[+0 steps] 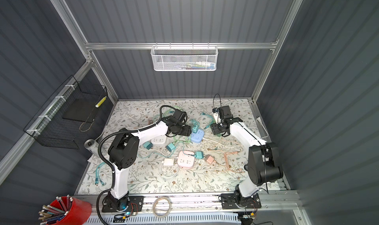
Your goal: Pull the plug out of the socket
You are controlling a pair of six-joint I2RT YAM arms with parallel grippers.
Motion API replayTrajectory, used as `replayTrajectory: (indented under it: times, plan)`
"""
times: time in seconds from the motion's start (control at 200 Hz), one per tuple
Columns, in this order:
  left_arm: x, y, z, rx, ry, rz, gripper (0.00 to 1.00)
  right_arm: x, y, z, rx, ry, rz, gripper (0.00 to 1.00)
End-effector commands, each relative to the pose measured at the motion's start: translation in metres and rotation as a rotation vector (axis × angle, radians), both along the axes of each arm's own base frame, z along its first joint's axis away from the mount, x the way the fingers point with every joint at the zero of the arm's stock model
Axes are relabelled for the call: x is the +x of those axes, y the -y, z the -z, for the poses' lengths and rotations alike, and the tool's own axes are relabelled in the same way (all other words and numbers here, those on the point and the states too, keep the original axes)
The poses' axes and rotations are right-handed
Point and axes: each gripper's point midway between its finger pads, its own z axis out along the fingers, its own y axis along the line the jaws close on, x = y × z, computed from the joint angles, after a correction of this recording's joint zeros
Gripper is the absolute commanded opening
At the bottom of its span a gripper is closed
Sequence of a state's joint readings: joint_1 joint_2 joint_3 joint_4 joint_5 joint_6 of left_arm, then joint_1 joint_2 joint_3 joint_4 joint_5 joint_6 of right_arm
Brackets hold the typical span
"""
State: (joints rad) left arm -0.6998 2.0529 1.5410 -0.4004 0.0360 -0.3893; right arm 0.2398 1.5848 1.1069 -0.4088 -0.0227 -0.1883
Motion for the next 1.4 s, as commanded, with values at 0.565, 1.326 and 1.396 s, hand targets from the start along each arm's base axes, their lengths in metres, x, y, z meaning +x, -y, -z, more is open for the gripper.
replayTrajectory:
  times: [0.565,1.326,1.396]
  plan:
    - [-0.013,-0.015,0.034,0.048,-0.094,-0.001,0.66,0.008,-0.108,0.018,0.108,-0.002,-0.439,0.79]
    - [-0.016,-0.019,0.052,0.036,-0.137,-0.011,0.61,0.012,-0.126,0.053,0.010,-0.126,-0.523,0.76]
    - [-0.016,-0.018,0.053,0.035,-0.140,-0.009,0.61,0.011,-0.125,0.055,0.000,-0.135,-0.524,0.75]
